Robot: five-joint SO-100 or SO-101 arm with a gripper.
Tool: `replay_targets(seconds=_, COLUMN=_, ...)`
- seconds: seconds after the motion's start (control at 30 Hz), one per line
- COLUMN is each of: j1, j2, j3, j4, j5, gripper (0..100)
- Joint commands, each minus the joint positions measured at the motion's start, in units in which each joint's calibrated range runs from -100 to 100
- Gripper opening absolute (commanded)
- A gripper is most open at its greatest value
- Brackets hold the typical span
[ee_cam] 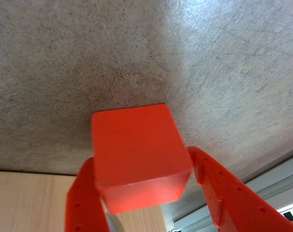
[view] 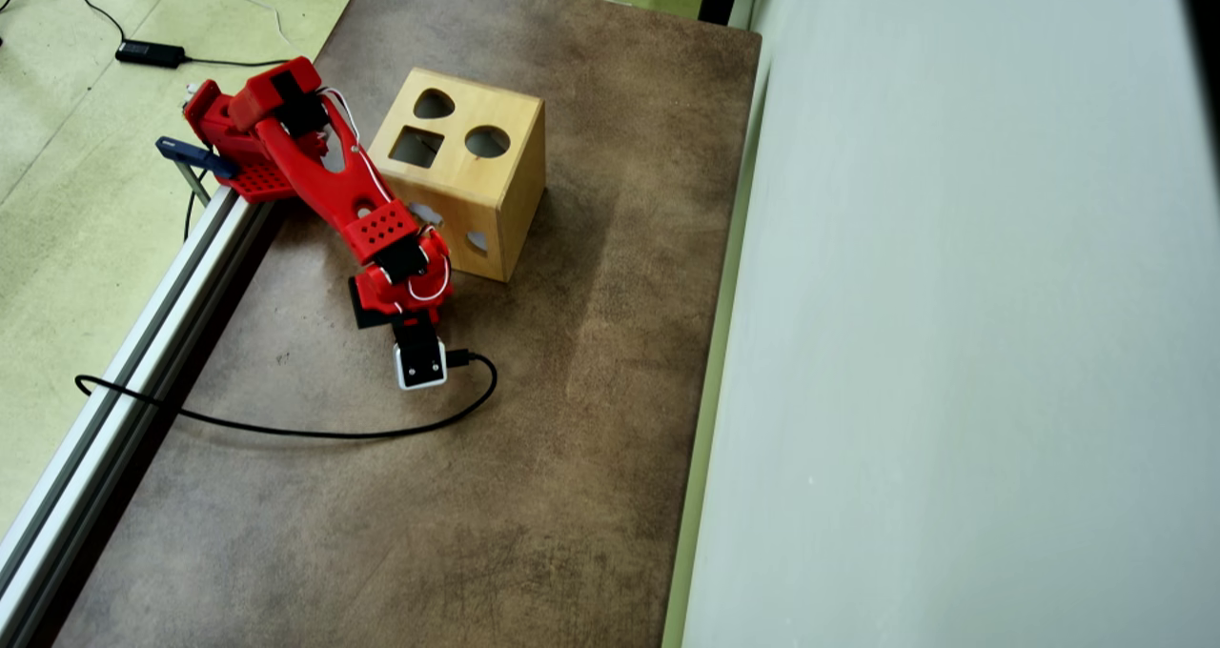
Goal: Pick and place the red cube on the square hole
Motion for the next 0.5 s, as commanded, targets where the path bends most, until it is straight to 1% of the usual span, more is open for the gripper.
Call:
replay_targets(seconds=0.0, j1=-0.01, j2=-0.98, j3=-1.29, j4=-0.25, j5=-0.29, gripper=23)
replay_targets(seconds=0.47, j1=0.21, j2=-0.98, j3=-1.29, j4=-0.25, j5=-0.29, gripper=6)
